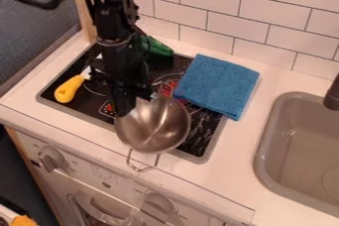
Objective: Move the silver pot to the right bottom corner of the burner
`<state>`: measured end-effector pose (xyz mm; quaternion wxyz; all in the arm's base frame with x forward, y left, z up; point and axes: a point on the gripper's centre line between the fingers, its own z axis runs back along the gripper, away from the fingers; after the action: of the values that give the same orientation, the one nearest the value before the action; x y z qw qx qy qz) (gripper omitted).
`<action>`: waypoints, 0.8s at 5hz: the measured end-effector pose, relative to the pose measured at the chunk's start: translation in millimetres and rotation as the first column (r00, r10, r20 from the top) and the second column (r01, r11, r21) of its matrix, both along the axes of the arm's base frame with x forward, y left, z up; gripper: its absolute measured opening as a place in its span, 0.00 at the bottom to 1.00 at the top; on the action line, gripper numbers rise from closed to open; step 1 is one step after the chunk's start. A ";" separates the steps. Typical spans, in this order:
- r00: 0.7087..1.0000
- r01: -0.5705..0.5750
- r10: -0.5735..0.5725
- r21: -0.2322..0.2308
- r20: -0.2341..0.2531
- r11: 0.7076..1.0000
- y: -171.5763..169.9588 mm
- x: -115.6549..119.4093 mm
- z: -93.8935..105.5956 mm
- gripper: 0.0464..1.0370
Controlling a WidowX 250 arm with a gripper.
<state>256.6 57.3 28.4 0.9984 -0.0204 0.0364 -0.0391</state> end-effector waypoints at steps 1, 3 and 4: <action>1.000 0.011 -0.011 0.043 -0.005 0.999 4.0 -7.7 -0.1 0.20; 0.991 0.015 -0.030 0.117 0.133 0.993 0.1 3.6 34.4 0.77; 0.981 0.053 -0.077 0.133 0.181 0.990 -4.0 15.4 49.2 0.97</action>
<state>272.0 53.3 77.6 0.9949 0.0483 -0.0535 -0.0709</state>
